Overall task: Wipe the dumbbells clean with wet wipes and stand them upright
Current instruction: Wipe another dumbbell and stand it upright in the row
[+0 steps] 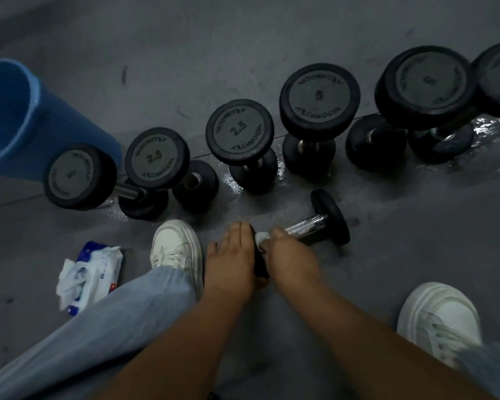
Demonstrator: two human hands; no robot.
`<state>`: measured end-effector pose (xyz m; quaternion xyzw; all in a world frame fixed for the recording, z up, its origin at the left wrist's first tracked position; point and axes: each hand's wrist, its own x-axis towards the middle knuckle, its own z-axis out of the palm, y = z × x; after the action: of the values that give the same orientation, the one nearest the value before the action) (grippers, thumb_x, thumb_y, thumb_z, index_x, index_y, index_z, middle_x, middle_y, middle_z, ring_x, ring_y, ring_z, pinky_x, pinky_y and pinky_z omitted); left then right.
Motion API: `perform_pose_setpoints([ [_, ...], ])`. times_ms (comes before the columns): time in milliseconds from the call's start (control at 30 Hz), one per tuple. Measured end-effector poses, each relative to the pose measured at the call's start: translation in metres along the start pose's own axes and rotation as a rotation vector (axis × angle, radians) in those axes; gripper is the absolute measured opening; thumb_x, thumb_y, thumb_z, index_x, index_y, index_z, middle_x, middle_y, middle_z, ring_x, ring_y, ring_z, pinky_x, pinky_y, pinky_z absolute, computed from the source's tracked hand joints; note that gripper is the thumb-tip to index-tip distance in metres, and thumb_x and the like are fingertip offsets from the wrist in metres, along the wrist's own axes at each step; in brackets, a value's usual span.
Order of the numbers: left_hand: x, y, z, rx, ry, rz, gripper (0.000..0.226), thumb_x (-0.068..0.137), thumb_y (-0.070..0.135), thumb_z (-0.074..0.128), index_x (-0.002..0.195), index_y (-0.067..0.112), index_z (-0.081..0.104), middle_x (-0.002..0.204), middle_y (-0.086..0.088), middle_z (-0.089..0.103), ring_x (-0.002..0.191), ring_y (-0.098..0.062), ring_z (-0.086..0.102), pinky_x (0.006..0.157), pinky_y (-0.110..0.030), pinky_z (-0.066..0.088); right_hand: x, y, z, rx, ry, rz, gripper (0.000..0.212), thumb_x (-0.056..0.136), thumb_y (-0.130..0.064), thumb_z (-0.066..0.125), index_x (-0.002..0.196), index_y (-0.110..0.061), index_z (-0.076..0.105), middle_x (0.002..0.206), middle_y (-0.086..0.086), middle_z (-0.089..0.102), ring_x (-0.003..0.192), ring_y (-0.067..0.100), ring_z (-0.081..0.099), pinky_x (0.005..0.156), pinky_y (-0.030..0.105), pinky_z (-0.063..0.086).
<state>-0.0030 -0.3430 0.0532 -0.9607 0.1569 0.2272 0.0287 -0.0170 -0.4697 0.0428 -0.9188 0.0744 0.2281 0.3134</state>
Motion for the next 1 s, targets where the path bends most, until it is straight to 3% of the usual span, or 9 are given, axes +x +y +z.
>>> perform_pose_setpoints([
  [100, -0.003, 0.004, 0.001, -0.021, -0.017, -0.035, 0.116, 0.068, 0.052, 0.076, 0.152, 0.016, 0.005, 0.161, -0.001, 0.013, 0.135, -0.018, 0.042, 0.096, -0.037, 0.039, 0.010, -0.006, 0.000, 0.078, 0.126, 0.026, 0.021, 0.094, -0.036, 0.044, 0.105, -0.026, 0.059, 0.094, -0.002, 0.056, 0.091, 0.027, 0.062, 0.066, 0.027, 0.039],
  [200, -0.003, 0.005, 0.004, -0.139, -0.044, -0.054, 0.109, 0.067, 0.046, 0.080, 0.148, 0.019, 0.012, 0.158, 0.002, 0.014, 0.109, -0.023, 0.062, 0.067, -0.034, 0.043, 0.007, -0.012, 0.001, 0.019, 0.050, 0.040, 0.016, 0.092, -0.023, 0.047, 0.102, -0.024, 0.059, 0.103, 0.004, 0.059, 0.092, 0.028, 0.063, 0.072, 0.031, 0.046],
  [267, -0.001, 0.004, 0.005, -0.190, -0.061, -0.060, 0.106, 0.066, 0.045, 0.081, 0.146, 0.021, 0.015, 0.157, 0.002, 0.016, 0.097, -0.025, 0.066, 0.060, -0.033, 0.039, 0.004, -0.015, -0.006, -0.057, 0.035, 0.022, 0.012, 0.089, -0.018, 0.051, 0.096, -0.020, 0.061, 0.101, 0.006, 0.062, 0.094, 0.027, 0.064, 0.074, 0.031, 0.048],
  [367, 0.003, 0.001, 0.005, -0.181, -0.086, -0.061, 0.108, 0.067, 0.044, 0.079, 0.148, 0.020, 0.011, 0.157, 0.003, 0.015, 0.096, -0.026, 0.066, 0.062, -0.034, 0.042, 0.016, -0.014, -0.012, 0.053, 0.140, -0.013, 0.017, 0.091, -0.022, 0.050, 0.102, -0.020, 0.063, 0.104, 0.008, 0.064, 0.096, 0.029, 0.062, 0.077, 0.032, 0.049],
  [567, 0.005, 0.000, 0.002, -0.185, -0.121, -0.081, 0.117, 0.066, 0.045, 0.083, 0.151, 0.020, 0.006, 0.163, 0.002, 0.003, 0.104, -0.028, 0.065, 0.073, -0.037, 0.049, -0.004, -0.004, 0.004, 0.042, -0.039, 0.054, 0.010, 0.090, -0.019, 0.049, 0.092, -0.018, 0.059, 0.100, 0.005, 0.063, 0.092, 0.025, 0.062, 0.074, 0.028, 0.045],
  [667, 0.007, -0.002, 0.003, -0.217, -0.119, -0.082, 0.111, 0.068, 0.048, 0.080, 0.150, 0.021, 0.010, 0.161, 0.003, 0.008, 0.103, -0.027, 0.066, 0.070, -0.036, 0.046, -0.005, -0.003, 0.005, 0.310, 0.203, 0.173, 0.011, 0.089, -0.009, 0.051, 0.084, -0.018, 0.054, 0.090, 0.000, 0.059, 0.083, 0.020, 0.058, 0.068, 0.024, 0.037],
  [700, 0.007, -0.002, 0.003, -0.225, -0.111, -0.080, 0.108, 0.069, 0.048, 0.078, 0.150, 0.021, 0.012, 0.161, 0.003, 0.011, 0.100, -0.027, 0.066, 0.068, -0.035, 0.045, -0.005, -0.003, 0.009, 0.340, 0.214, 0.194, 0.014, 0.088, -0.006, 0.050, 0.084, -0.019, 0.053, 0.091, 0.002, 0.058, 0.084, 0.022, 0.058, 0.067, 0.023, 0.036],
  [833, 0.005, -0.001, 0.003, -0.209, -0.092, -0.069, 0.104, 0.072, 0.058, 0.071, 0.150, 0.021, 0.012, 0.161, 0.004, 0.011, 0.103, -0.027, 0.066, 0.072, -0.036, 0.047, -0.021, 0.007, 0.020, 0.164, -0.099, 0.151, 0.021, 0.093, -0.009, 0.046, 0.107, -0.011, 0.062, 0.106, 0.012, 0.063, 0.099, 0.028, 0.060, 0.073, 0.025, 0.039],
  [1000, 0.006, -0.003, 0.004, -0.212, -0.110, -0.071, 0.110, 0.068, 0.046, 0.080, 0.151, 0.020, 0.012, 0.161, 0.002, 0.010, 0.101, -0.028, 0.066, 0.067, -0.033, 0.040, 0.005, -0.011, 0.008, 0.303, 0.169, 0.120, 0.020, 0.089, -0.009, 0.056, 0.103, -0.010, 0.071, 0.103, 0.008, 0.069, 0.098, 0.021, 0.062, 0.081, 0.016, 0.036],
])
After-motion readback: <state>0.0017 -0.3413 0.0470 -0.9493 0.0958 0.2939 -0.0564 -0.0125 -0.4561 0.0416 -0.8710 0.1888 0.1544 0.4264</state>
